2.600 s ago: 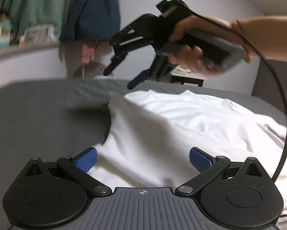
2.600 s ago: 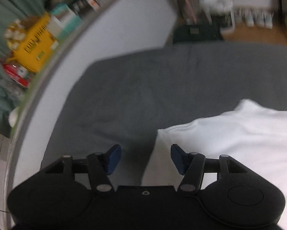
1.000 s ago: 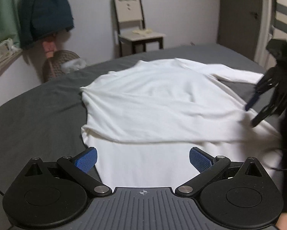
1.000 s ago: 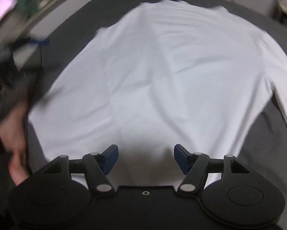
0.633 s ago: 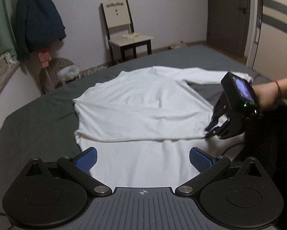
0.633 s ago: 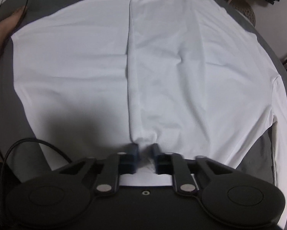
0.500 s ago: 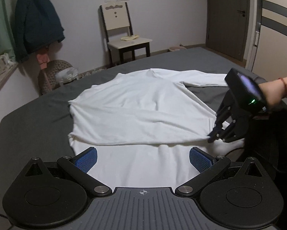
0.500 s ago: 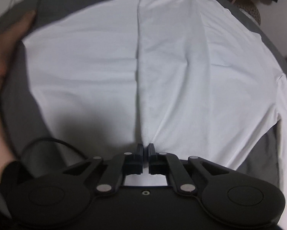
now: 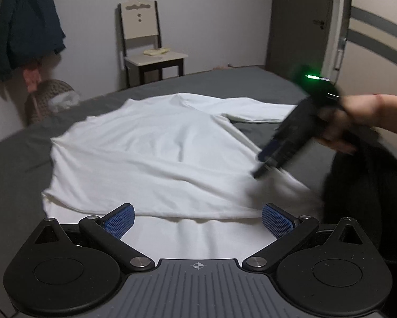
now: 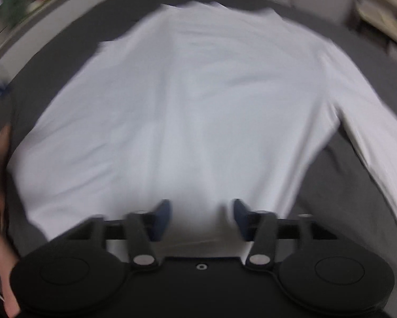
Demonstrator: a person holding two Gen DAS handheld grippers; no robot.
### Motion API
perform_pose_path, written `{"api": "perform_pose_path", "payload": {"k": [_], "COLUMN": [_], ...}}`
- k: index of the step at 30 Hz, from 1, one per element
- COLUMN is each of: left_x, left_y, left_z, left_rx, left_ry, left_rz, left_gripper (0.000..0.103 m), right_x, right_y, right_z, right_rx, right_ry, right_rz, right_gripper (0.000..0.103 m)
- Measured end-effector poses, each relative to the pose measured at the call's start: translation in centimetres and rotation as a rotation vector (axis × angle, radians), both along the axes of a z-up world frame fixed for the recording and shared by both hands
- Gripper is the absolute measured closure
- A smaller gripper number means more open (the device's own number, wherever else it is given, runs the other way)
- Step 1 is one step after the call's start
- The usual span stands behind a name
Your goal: Fold clothes
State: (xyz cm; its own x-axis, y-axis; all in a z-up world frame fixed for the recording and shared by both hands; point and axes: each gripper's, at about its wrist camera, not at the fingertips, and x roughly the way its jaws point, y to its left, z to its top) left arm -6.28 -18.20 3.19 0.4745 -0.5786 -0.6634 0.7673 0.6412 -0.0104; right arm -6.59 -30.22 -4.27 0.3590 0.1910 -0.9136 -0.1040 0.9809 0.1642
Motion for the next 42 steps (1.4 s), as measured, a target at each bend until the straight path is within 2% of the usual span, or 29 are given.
{"api": "perform_pose_path", "payload": {"k": [4,6,7,8,9,14,18,19,21,23,25,26,29,31,33,38,42], "left_x": [-0.2,-0.2,-0.2,-0.2,-0.2,-0.7,-1.0,-1.0,-0.9,-0.9,-0.9,-0.8,-0.7,-0.7,-0.8,-1.1,-1.1], "left_y": [0.5,0.7,0.6,0.5,0.4,-0.3,-0.8,-0.8,-0.8,-0.8,-0.7,-0.7,-0.6,-0.6,-0.6,-1.1,-1.5], "left_z": [-0.3,-0.4,-0.6,-0.7,-0.9,-1.8,-2.1,-2.2,-2.4,-2.5,-2.5,-2.5,-2.5,-2.5,-2.6,-2.7,-2.5], "left_rx": [-0.002,-0.001,0.002,0.007,0.013,0.053,0.073,0.075,0.080,0.084,0.080,0.074,0.061,0.064,0.072,0.121,0.144], "left_ry": [0.017,0.022,0.023,0.025,0.032,0.053,0.054,0.057,0.063,0.067,0.071,0.073,0.075,0.075,0.080,0.087,0.084], "left_rz": [0.008,0.008,0.007,0.006,0.004,-0.037,-0.060,-0.059,-0.059,-0.056,-0.051,-0.046,-0.036,-0.031,-0.023,-0.038,-0.048], "left_gripper": [0.000,0.000,0.000,0.000,0.000,0.000,0.000,0.000,0.000,0.000,0.000,0.000,0.000,0.000,0.000,0.000,0.000], "right_x": [-0.5,-0.7,-0.7,-0.9,-0.9,-1.4,-0.6,-0.4,-0.1,-1.2,-2.6,-3.5,-8.3,-12.0,-15.4,-17.7,-18.8], "right_y": [-1.3,-1.0,-0.9,-0.6,-0.5,-0.6,-0.5,-0.3,-0.1,-2.0,-4.7,-6.4,-14.8,-20.2,-24.6,-30.4,-34.1], "right_z": [-0.9,-1.3,-1.7,-1.9,-2.0,-0.6,-2.2,-2.4,-2.5,-1.1,0.5,1.2,1.9,1.6,1.1,-0.7,-2.2], "right_rx": [0.126,0.142,0.113,0.071,0.041,0.016,0.034,0.030,0.025,0.049,0.083,0.103,0.161,0.149,0.108,0.054,0.037], "right_ry": [0.074,0.098,0.101,0.096,0.088,0.030,0.075,0.076,0.070,0.005,-0.075,-0.114,-0.207,-0.230,-0.245,-0.228,-0.241], "right_rz": [-0.037,-0.036,-0.033,-0.028,-0.026,-0.068,-0.082,-0.082,-0.087,-0.183,-0.309,-0.388,-0.751,-0.974,-1.130,-1.177,-1.208], "right_gripper": [0.071,0.071,0.078,0.096,0.101,0.101,0.101,0.099,0.088,0.061,0.051,0.051,0.049,0.049,0.050,0.059,0.059]}}
